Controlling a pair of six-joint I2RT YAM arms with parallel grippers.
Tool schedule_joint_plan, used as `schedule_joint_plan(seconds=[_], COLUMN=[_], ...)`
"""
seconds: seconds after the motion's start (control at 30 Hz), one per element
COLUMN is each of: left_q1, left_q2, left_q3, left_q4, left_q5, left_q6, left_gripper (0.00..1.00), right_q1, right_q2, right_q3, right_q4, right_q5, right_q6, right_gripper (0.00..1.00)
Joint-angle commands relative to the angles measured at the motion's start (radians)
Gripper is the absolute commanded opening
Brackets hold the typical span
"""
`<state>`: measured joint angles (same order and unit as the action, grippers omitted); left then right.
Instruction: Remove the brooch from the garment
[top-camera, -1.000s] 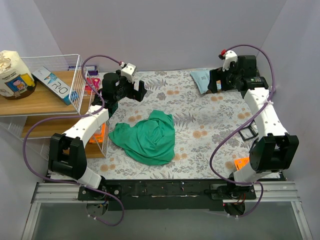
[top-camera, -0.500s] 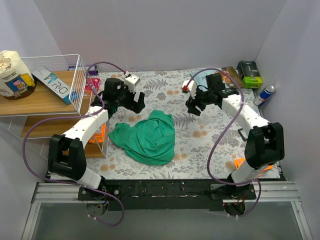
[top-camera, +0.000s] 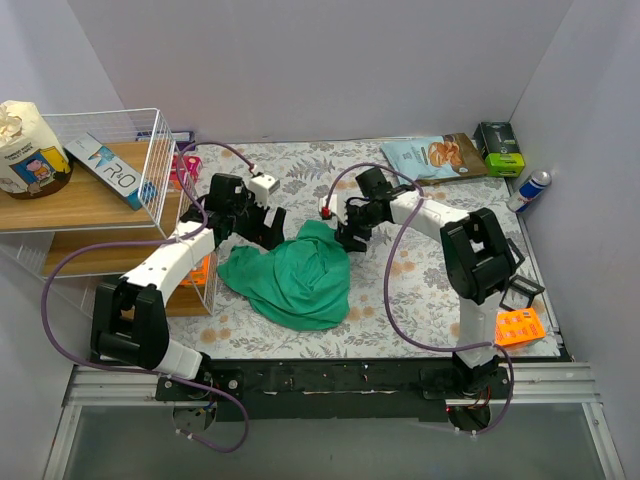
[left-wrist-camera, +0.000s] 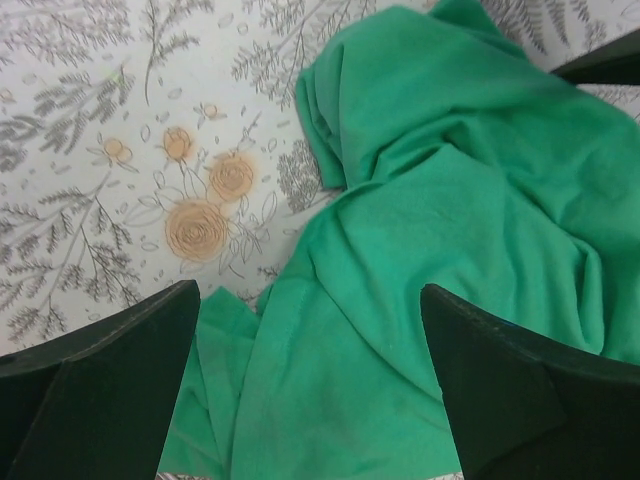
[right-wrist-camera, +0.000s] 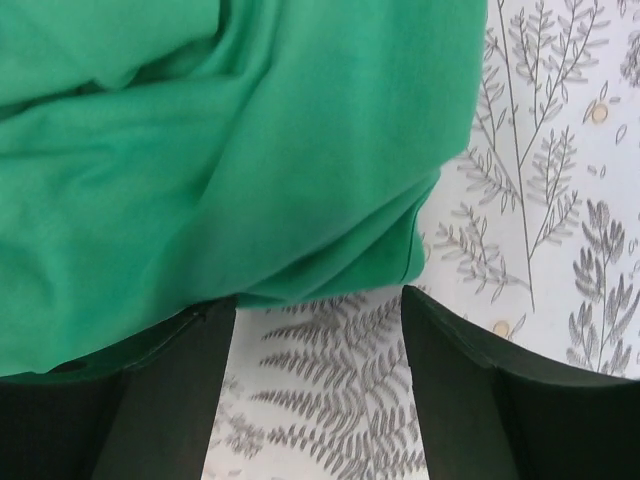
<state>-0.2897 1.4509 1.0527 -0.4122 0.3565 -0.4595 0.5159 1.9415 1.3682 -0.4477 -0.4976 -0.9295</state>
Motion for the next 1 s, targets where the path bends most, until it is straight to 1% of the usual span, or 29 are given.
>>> schedule_joint_plan(seconds=[0.0, 0.07, 0.13, 0.17, 0.2, 0.23, 0.27, 0.37, 0.4, 0.43, 0.5, 0.53, 0.6, 0.67, 0.8, 0.87, 0.9, 0.97], left_q1=[0.006, 0.006, 0.006, 0.006, 0.006, 0.006, 0.006, 0.006, 0.006, 0.006, 0.006, 0.006, 0.006, 0.006, 0.006, 0.006, 0.006, 0.001], left_q2=[-0.057, -0.049, -0.041, -0.028, -0.02, -0.012, -0.001, 0.032, 0.042, 0.043, 0.043, 0.045, 0.046, 0.057, 0.068, 0.059, 0.057, 0.066], left_q3=[-0.039, -0.048, -0.066, -0.072, -0.076, -0.079, -0.079, -0.065, -0.06, -0.057, -0.065, -0.068, -0.089, -0.102, -0.091, -0.091, -0.106, -0.126], left_q4=[-0.048, -0.057, -0.056, -0.056, -0.054, -0.054, -0.054, -0.06, -0.065, -0.071, -0.069, -0.069, -0.065, -0.057, -0.065, -0.079, -0.082, -0.065], left_q5=[0.021, 0.027, 0.022, 0.024, 0.027, 0.027, 0.029, 0.035, 0.045, 0.048, 0.067, 0.073, 0.082, 0.082, 0.108, 0.166, 0.182, 0.196], left_q6=[0.028, 0.045, 0.068, 0.076, 0.084, 0.096, 0.1, 0.123, 0.131, 0.148, 0.165, 0.176, 0.196, 0.205, 0.219, 0.249, 0.283, 0.292], left_gripper=[0.91, 0.9, 0.87, 0.86, 0.83, 0.82, 0.81, 0.79, 0.79, 0.79, 0.79, 0.79, 0.79, 0.78, 0.77, 0.77, 0.77, 0.78], right_q1=[0.029, 0.035, 0.033, 0.033, 0.033, 0.032, 0.03, 0.004, -0.007, -0.039, -0.079, -0.12, -0.155, -0.198, -0.264, -0.307, -0.318, -0.33], right_q2=[0.06, 0.08, 0.089, 0.091, 0.091, 0.083, 0.077, 0.013, -0.034, -0.061, -0.111, -0.151, -0.203, -0.234, -0.314, -0.325, -0.329, -0.332], right_q3=[0.088, 0.1, 0.1, 0.097, 0.097, 0.094, 0.086, 0.075, 0.074, 0.075, 0.115, 0.133, 0.179, 0.19, 0.155, 0.118, 0.105, 0.074], right_q4=[0.046, 0.066, 0.087, 0.086, 0.086, 0.08, 0.078, 0.064, 0.057, 0.046, -0.011, -0.038, -0.127, -0.178, -0.246, -0.256, -0.264, -0.273], right_q5=[-0.009, -0.01, -0.015, -0.013, -0.009, -0.006, -0.002, -0.007, -0.018, -0.022, -0.063, -0.082, -0.116, -0.128, -0.13, -0.139, -0.147, -0.148], right_q6=[0.004, 0.027, 0.052, 0.055, 0.054, 0.052, 0.051, 0.072, 0.081, 0.112, 0.153, 0.182, 0.201, 0.201, 0.211, 0.222, 0.234, 0.248], right_gripper=[0.74, 0.71, 0.55, 0.46, 0.24, 0.11, 0.02, 0.01, 0.01, 0.01, 0.01, 0.01, 0.01, 0.01, 0.01, 0.01, 0.01, 0.01])
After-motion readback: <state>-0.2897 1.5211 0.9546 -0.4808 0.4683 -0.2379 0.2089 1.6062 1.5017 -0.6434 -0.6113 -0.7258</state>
